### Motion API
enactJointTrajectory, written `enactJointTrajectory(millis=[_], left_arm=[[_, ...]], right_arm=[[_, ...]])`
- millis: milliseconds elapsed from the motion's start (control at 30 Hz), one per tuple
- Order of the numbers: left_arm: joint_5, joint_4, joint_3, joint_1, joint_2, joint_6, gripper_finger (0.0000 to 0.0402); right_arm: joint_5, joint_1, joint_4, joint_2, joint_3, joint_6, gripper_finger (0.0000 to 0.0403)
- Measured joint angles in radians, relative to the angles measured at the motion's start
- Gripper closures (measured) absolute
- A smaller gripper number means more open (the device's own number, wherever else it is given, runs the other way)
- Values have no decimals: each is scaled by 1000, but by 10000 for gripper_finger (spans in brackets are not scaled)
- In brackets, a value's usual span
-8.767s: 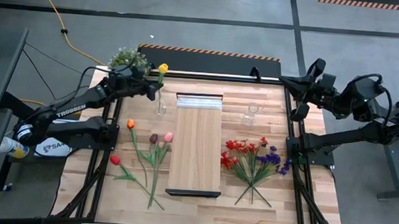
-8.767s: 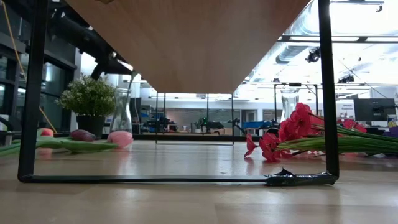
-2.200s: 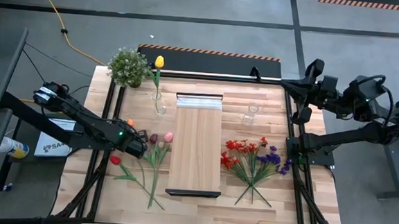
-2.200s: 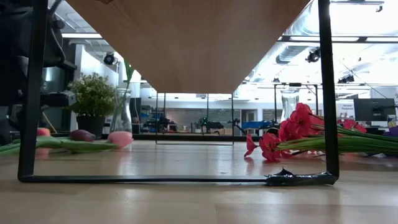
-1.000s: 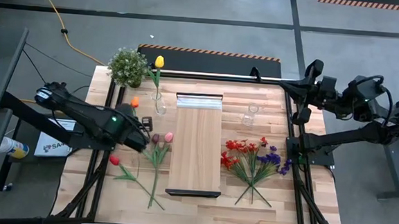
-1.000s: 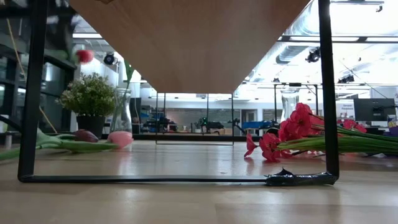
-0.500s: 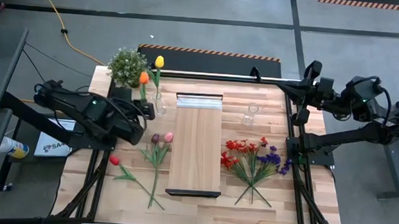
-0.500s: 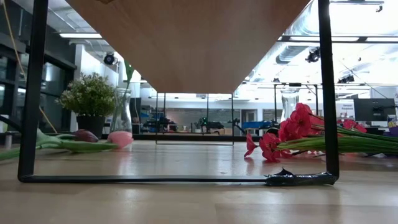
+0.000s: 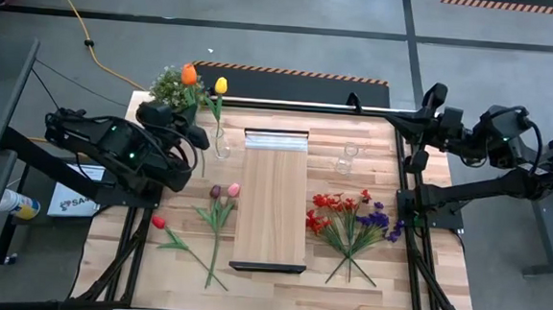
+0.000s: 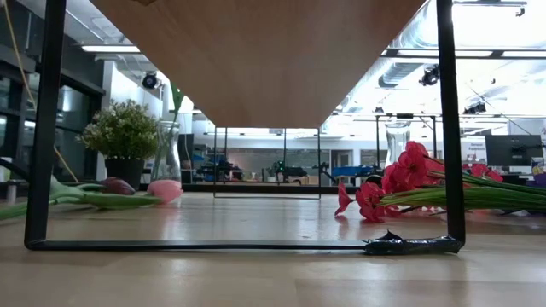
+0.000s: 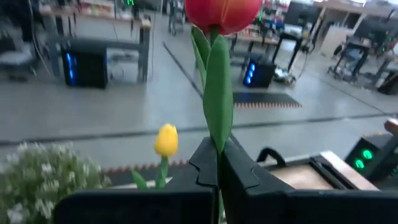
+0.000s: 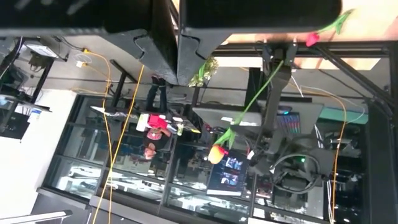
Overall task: Pick and place flowers into a vace then onto a shelf
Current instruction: Put the orange tulip into the left transparent vase
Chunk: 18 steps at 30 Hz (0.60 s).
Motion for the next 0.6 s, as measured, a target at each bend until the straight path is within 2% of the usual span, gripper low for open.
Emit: enactJointTrajectory(millis=[200,367,600], left_arm=[[-141,0,0,0,0,45,369],[-149,0,1,30,-1,64,369],[-151,0,2,111,20,85,369]], right_arm=[[2,0,24,0,0,-42,402],[29,0,47,0,0,-64,402],[143,0,54,0,0,-62,402]])
